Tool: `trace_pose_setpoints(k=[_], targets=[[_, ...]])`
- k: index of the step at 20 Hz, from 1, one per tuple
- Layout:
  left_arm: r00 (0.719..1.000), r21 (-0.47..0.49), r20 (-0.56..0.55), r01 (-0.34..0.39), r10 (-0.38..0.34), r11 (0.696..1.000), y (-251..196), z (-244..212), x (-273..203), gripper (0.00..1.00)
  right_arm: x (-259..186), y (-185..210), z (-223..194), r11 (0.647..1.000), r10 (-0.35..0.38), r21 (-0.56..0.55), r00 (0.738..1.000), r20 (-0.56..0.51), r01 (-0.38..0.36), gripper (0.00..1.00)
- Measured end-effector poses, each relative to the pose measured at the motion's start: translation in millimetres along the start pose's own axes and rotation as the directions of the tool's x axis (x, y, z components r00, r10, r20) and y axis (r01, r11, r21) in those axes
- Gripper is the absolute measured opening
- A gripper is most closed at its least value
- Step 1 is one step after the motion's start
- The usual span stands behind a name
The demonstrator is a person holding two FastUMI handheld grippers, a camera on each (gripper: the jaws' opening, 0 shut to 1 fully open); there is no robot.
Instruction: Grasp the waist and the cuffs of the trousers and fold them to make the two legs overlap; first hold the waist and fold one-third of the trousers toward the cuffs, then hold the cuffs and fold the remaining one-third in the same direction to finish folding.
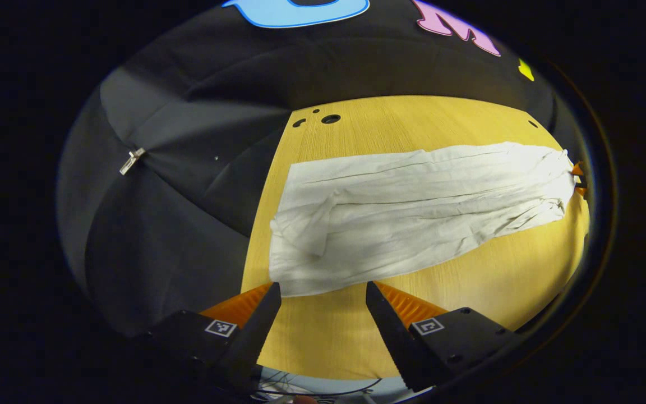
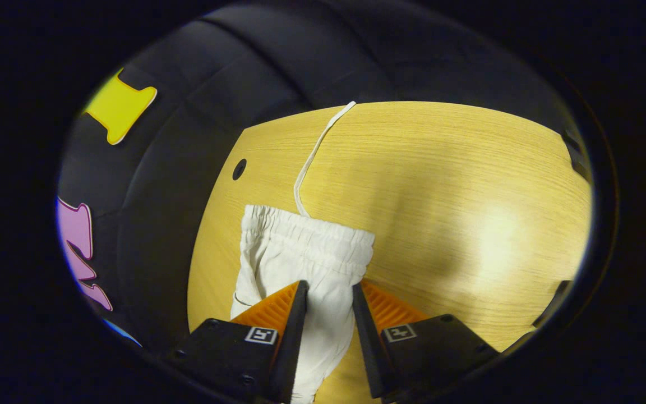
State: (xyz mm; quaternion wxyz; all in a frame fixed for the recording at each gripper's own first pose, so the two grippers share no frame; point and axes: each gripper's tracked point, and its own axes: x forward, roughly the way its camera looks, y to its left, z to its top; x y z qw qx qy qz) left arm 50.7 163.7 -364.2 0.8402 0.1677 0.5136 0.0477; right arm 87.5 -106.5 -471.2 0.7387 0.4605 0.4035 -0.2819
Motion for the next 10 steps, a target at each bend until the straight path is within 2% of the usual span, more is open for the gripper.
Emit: trace_pose_setpoints(k=[1,2,5,8,10], targets=[[1.000,-0.021,-0.004,0.012,-0.012,1.000,-4.5,-1.8,0.4,0.97,3.3,-5.1,-4.7,1.000,-0.007,0.005,1.000,-0.019,0.007,0.47],[1.000,-0.041,-0.012,0.023,-0.024,0.999,-7.9,-4.7,-1.0,0.97,3.0,-6.3,-5.9,1.000,-0.001,0.015,1.000,-0.020,0.001,0.32],[0.998,-0.103,-0.027,0.050,-0.053,0.993,-17.6,-9.7,-1.2,0.97,-5.2,-3.3,-1.6,0.999,0.051,-0.014,0.999,0.015,-0.051,0.06],[0.992,-0.201,-0.038,0.110,-0.120,0.973,-34.4,-15.2,0.8,0.98,-4.0,-2.5,-2.7,0.994,0.069,-0.081,0.998,0.013,-0.068,0.07],[0.984,-0.284,-0.038,0.158,-0.175,0.946,-45.2,-15.4,3.8,0.98,-7.3,4.4,3.8,0.992,0.099,-0.084,0.995,0.028,-0.096,0.07]])
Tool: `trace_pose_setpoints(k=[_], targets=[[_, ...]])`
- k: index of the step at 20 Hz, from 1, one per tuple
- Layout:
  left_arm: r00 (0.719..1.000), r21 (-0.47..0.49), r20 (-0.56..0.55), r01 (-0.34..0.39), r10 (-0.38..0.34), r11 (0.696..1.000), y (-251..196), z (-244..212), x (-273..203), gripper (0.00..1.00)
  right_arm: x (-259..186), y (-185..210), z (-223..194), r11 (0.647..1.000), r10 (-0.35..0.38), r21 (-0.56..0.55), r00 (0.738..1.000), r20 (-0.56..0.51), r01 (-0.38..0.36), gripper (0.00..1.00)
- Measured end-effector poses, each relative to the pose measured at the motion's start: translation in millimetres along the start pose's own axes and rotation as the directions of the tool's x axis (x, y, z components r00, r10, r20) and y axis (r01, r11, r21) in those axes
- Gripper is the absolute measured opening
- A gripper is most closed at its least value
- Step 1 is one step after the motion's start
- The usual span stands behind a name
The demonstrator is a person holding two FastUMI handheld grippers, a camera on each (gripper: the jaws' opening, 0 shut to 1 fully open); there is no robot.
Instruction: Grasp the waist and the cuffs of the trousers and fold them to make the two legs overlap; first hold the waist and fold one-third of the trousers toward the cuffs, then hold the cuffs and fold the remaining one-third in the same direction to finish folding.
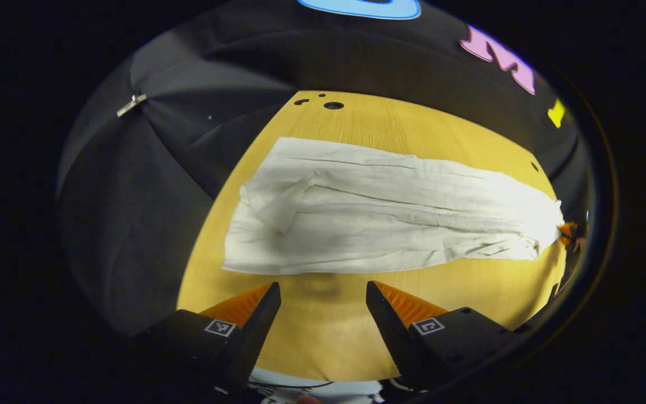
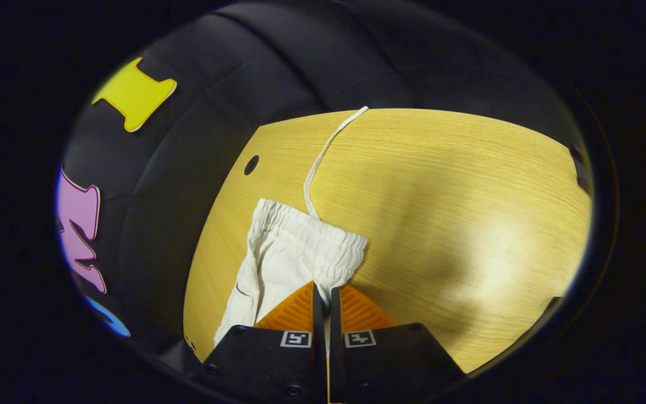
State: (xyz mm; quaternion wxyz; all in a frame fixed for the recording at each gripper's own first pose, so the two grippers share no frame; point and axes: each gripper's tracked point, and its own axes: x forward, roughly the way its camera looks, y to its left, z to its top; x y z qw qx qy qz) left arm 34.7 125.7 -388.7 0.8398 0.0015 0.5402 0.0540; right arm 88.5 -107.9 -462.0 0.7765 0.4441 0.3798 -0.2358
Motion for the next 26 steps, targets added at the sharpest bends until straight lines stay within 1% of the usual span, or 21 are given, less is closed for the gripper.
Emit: trace_pose_setpoints(k=[2,4,6,7,8,9,11,13,14,17,18,19,21,22,23,24,26], targets=[[0.999,-0.086,-0.008,0.045,-0.045,0.995,-3.3,-0.7,13.2,0.99,-5.6,5.0,16.1,0.999,0.036,-0.034,0.998,0.048,-0.034,0.06],[0.997,-0.151,-0.014,0.067,-0.070,0.986,4.4,-0.9,22.0,0.99,-25.0,11.3,26.2,0.995,0.064,-0.079,0.996,0.069,-0.059,0.06],[0.995,-0.216,-0.035,0.088,-0.097,0.972,10.2,-2.1,22.9,0.96,-46.2,19.8,37.5,0.991,0.095,-0.103,0.992,0.087,-0.086,0.06],[0.992,-0.259,-0.046,0.101,-0.117,0.960,9.4,-3.2,22.9,0.96,-52.3,22.2,42.5,0.989,0.109,-0.109,0.989,0.098,-0.098,0.07],[0.988,-0.306,-0.053,0.121,-0.144,0.944,7.1,-5.2,25.6,0.92,-58.7,25.9,50.1,0.987,0.125,-0.116,0.985,0.120,-0.111,0.06],[0.984,-0.355,-0.054,0.141,-0.171,0.924,7.0,-4.8,26.8,0.96,-65.6,28.0,54.9,0.984,0.141,-0.130,0.981,0.132,-0.124,0.06],[0.976,-0.451,-0.038,0.173,-0.213,0.875,5.5,-0.8,34.0,0.96,-73.5,31.9,56.9,0.975,0.161,-0.177,0.978,0.133,-0.137,0.06],[0.972,-0.531,-0.027,0.184,-0.233,0.827,-2.1,1.6,44.2,0.96,-77.4,36.6,57.2,0.963,0.177,-0.224,0.976,0.123,-0.147,0.06],[0.972,-0.555,-0.024,0.180,-0.232,0.812,-3.9,4.2,49.7,0.92,-81.6,41.0,60.6,0.960,0.191,-0.232,0.973,0.130,-0.158,0.06],[0.974,-0.593,0.021,0.194,-0.226,0.782,-3.5,24.5,62.8,0.93,-101.4,55.3,66.2,0.945,0.238,-0.264,0.959,0.152,-0.193,0.06],[0.974,-0.604,0.029,0.197,-0.225,0.772,-5.8,31.9,66.1,0.91,-109.1,63.6,64.6,0.934,0.255,-0.295,0.955,0.150,-0.203,0.06],[0.976,-0.616,0.038,0.193,-0.216,0.764,-6.3,38.8,68.9,0.93,-114.2,75.4,62.0,0.919,0.276,-0.329,0.951,0.143,-0.217,0.06],[0.979,-0.632,0.042,0.181,-0.200,0.753,-9.0,51.2,77.3,0.93,-120.6,95.4,54.7,0.884,0.315,-0.398,0.941,0.127,-0.243,0.06],[0.981,-0.634,0.043,0.173,-0.189,0.753,-10.6,55.8,80.6,0.93,-123.4,106.0,49.5,0.865,0.333,-0.431,0.936,0.114,-0.255,0.06],[0.982,-0.632,0.041,0.167,-0.183,0.756,-11.7,60.3,82.3,0.92,-125.1,116.4,43.0,0.844,0.350,-0.466,0.931,0.102,-0.266,0.06],[0.983,-0.627,0.038,0.162,-0.178,0.762,-13.2,63.3,85.1,0.92,-127.3,127.6,35.3,0.818,0.367,-0.503,0.926,0.087,-0.277,0.06],[0.985,-0.619,0.034,0.153,-0.168,0.770,-16.4,69.3,89.2,0.92,-133.1,149.0,16.2,0.751,0.406,-0.588,0.913,0.049,-0.302,0.06]])
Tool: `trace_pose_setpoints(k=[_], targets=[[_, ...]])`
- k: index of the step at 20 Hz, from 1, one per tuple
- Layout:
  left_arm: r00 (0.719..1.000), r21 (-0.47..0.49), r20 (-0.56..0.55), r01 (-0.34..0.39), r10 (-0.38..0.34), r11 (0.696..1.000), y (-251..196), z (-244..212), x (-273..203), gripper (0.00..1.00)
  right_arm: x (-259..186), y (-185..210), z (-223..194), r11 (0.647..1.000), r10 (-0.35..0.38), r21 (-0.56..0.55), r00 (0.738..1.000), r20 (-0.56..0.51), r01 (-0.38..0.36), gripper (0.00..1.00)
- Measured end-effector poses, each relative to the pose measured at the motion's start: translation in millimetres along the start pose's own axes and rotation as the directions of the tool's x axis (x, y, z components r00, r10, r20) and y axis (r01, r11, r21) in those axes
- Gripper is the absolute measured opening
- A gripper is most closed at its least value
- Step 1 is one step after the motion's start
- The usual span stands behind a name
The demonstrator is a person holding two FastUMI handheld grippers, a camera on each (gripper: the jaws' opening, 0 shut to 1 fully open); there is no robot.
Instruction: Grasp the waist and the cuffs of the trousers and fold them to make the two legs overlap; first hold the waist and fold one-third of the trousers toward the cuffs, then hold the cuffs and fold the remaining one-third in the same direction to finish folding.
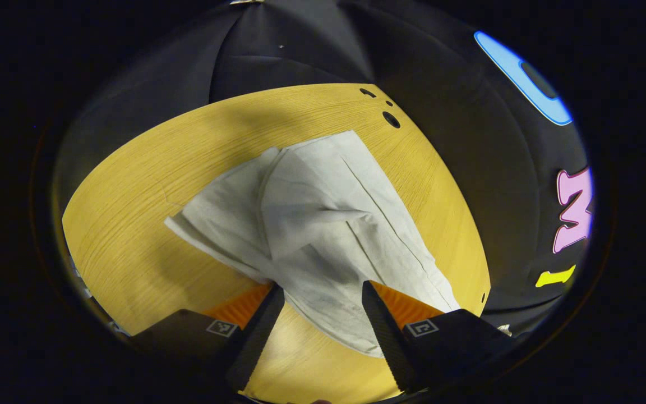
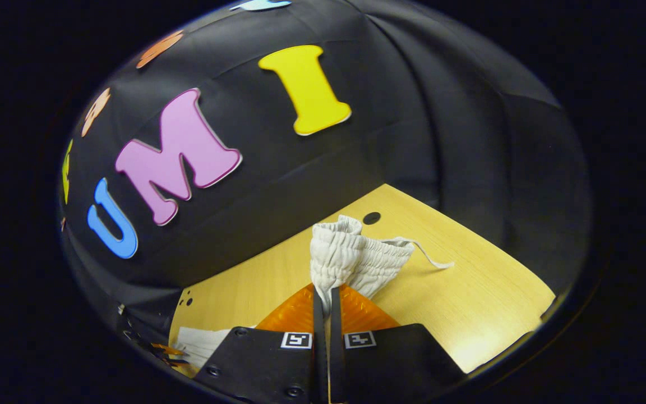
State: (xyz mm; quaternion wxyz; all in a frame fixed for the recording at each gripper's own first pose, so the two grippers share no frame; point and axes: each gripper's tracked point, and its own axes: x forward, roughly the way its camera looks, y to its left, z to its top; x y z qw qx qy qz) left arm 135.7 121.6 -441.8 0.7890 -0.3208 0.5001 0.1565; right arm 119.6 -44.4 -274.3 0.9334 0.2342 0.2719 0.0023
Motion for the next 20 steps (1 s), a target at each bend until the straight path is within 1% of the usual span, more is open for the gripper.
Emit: trace_pose_setpoints(k=[2,3,4,5,6,8,9,11,12,13,14,16,17,18,20], targets=[[1.000,-0.009,0.006,-0.011,0.011,1.000,-3.2,2.9,4.4,0.91,2.0,30.6,-4.0,0.994,0.061,-0.085,0.998,-0.015,-0.062,0.06],[1.000,-0.016,0.014,-0.017,0.017,1.000,-3.7,5.7,6.3,0.92,2.7,45.5,-8.7,0.989,0.093,-0.109,0.995,-0.024,-0.095,0.06],[1.000,-0.024,0.016,-0.022,0.023,0.999,-4.6,6.1,8.0,0.89,3.7,60.5,-14.3,0.984,0.122,-0.125,0.992,-0.035,-0.125,0.06],[0.999,-0.031,0.024,-0.038,0.038,0.999,-1.6,6.9,8.1,0.90,4.2,74.5,-22.4,0.979,0.146,-0.138,0.988,-0.049,-0.151,0.06],[0.998,-0.041,0.024,-0.049,0.050,0.998,1.5,6.9,7.7,0.80,4.6,85.5,-31.3,0.974,0.162,-0.147,0.985,-0.062,-0.170,0.06],[0.998,-0.066,0.030,-0.048,0.050,0.997,0.6,10.9,10.8,0.63,4.7,108.8,-53.7,0.964,0.197,-0.165,0.976,-0.093,-0.211,0.06],[0.998,-0.074,0.027,-0.047,0.049,0.996,1.8,12.4,10.9,0.59,7.1,122.0,-66.8,0.957,0.216,-0.174,0.970,-0.114,-0.233,0.06],[0.999,-0.101,0.026,-0.037,0.039,0.994,6.9,11.5,10.5,0.44,11.0,142.2,-99.1,0.946,0.235,-0.187,0.957,-0.171,-0.266,0.06],[1.000,-0.128,0.027,-0.013,0.016,0.992,5.1,11.3,12.7,0.29,15.2,149.7,-116.8,0.941,0.238,-0.196,0.950,-0.200,-0.277,0.06],[0.999,-0.160,0.035,0.019,-0.014,0.987,3.6,11.1,11.6,0.28,18.2,153.4,-135.2,0.936,0.232,-0.209,0.944,-0.234,-0.282,0.06],[0.998,-0.192,0.041,0.046,-0.039,0.980,4.7,10.2,13.5,0.18,20.5,156.3,-152.7,0.932,0.224,-0.222,0.938,-0.266,-0.285,0.06],[0.994,-0.255,0.060,0.105,-0.092,0.961,4.5,10.0,11.5,0.13,22.7,159.2,-186.1,0.921,0.204,-0.255,0.921,-0.331,-0.295,0.06],[0.992,-0.279,0.069,0.118,-0.103,0.953,6.0,8.8,13.7,0.12,22.6,160.1,-201.0,0.914,0.195,-0.270,0.912,-0.360,-0.302,0.06],[0.991,-0.293,0.077,0.130,-0.113,0.947,5.9,7.7,10.6,0.08,22.8,161.2,-215.4,0.907,0.189,-0.283,0.903,-0.387,-0.311,0.06],[0.990,-0.285,0.086,0.133,-0.113,0.949,4.6,6.8,11.8,0.07,20.6,162.5,-242.7,0.894,0.182,-0.296,0.878,-0.444,-0.335,0.06]])
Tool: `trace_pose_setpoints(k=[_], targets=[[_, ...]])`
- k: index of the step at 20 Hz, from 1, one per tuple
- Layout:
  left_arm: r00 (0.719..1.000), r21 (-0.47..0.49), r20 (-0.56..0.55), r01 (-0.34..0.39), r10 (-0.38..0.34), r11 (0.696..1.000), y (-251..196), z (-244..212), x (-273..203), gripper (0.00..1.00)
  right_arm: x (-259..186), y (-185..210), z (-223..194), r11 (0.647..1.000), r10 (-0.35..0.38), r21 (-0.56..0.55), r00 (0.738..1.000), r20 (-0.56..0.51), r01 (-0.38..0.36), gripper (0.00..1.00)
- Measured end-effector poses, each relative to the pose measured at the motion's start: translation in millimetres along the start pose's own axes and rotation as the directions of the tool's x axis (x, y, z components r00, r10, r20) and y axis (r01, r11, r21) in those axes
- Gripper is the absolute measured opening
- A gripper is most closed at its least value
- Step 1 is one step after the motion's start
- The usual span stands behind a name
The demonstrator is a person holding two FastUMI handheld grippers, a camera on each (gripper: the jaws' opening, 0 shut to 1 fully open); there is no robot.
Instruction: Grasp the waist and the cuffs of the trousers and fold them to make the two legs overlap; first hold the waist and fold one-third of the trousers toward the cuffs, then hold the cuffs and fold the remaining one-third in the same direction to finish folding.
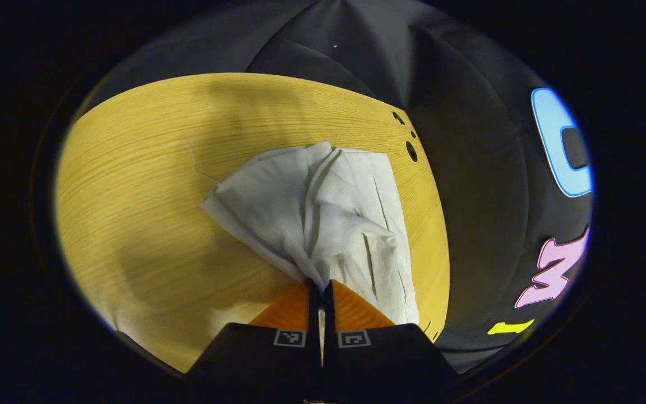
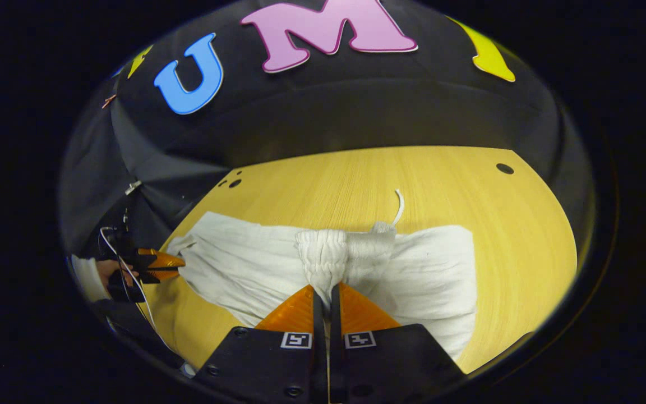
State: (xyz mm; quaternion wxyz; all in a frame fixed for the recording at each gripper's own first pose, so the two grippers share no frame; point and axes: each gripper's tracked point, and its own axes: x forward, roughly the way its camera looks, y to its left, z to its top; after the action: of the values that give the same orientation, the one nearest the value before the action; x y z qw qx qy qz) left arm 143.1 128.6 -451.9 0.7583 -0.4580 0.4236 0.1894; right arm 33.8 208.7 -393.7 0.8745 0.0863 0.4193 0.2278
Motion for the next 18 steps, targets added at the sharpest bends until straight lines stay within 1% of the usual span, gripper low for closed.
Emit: trace_pose_setpoints(k=[2,3,4,5,6,8,9,10,12,13,14,15,18], targets=[[1.000,0.026,-0.003,-0.008,0.008,1.000,-0.2,-4.5,-0.2,0.06,7.8,5.8,-30.1,1.000,0.028,-0.002,0.995,-0.098,-0.028,0.06],[1.000,0.036,-0.007,-0.009,0.009,0.999,-0.1,-7.4,0.3,0.06,9.4,7.2,-45.9,0.999,0.037,0.003,0.986,-0.162,-0.037,0.06],[1.000,0.039,-0.009,-0.006,0.006,0.999,1.7,-9.7,-1.4,0.06,9.6,8.8,-58.6,0.999,0.046,0.007,0.975,-0.218,-0.045,0.11],[1.000,0.037,-0.010,0.000,0.000,0.999,3.8,-11.2,-0.8,0.06,9.4,12.4,-61.6,0.998,0.067,0.025,0.968,-0.242,-0.063,0.12],[1.000,0.029,-0.011,0.010,-0.010,1.000,5.7,-11.6,-0.5,0.06,9.6,13.1,-56.0,0.996,0.084,0.049,0.965,-0.248,-0.074,0.13],[1.000,0.009,-0.014,0.022,-0.022,1.000,10.5,-14.9,-3.4,0.07,6.4,15.4,-51.5,0.989,0.126,0.109,0.961,-0.245,-0.102,0.19],[1.000,0.004,-0.017,0.025,-0.025,1.000,11.0,-13.6,-3.4,0.07,1.2,24.4,-48.0,0.977,0.176,0.158,0.958,-0.228,-0.143,0.29],[0.999,0.005,-0.017,0.027,-0.027,1.000,9.6,-12.6,-2.2,0.06,-2.8,32.0,-41.6,0.964,0.218,0.198,0.952,-0.213,-0.177,0.40],[0.999,0.017,-0.020,0.032,-0.031,0.999,9.7,-12.3,-1.3,0.06,-22.5,45.3,-27.0,0.928,0.312,0.262,0.937,-0.159,-0.265,0.67],[0.999,0.016,-0.021,0.039,-0.038,0.999,8.9,-11.5,-1.2,0.06,-28.3,51.1,-23.2,0.910,0.348,0.285,0.928,-0.136,-0.300,0.67],[0.999,0.013,-0.018,0.050,-0.050,0.999,7.8,-9.5,-2.9,0.07,-34.8,56.5,-20.2,0.895,0.375,0.303,0.920,-0.114,-0.327,0.69],[0.997,0.008,-0.016,0.074,-0.074,0.997,5.5,-8.1,-4.6,0.06,-38.9,59.1,-17.7,0.889,0.381,0.313,0.919,-0.098,-0.335,0.69],[0.987,-0.018,0.030,0.161,-0.160,0.987,-6.2,-1.5,-14.5,0.06,-49.8,44.4,-19.2,0.894,0.347,0.327,0.935,-0.074,-0.306,0.69]])
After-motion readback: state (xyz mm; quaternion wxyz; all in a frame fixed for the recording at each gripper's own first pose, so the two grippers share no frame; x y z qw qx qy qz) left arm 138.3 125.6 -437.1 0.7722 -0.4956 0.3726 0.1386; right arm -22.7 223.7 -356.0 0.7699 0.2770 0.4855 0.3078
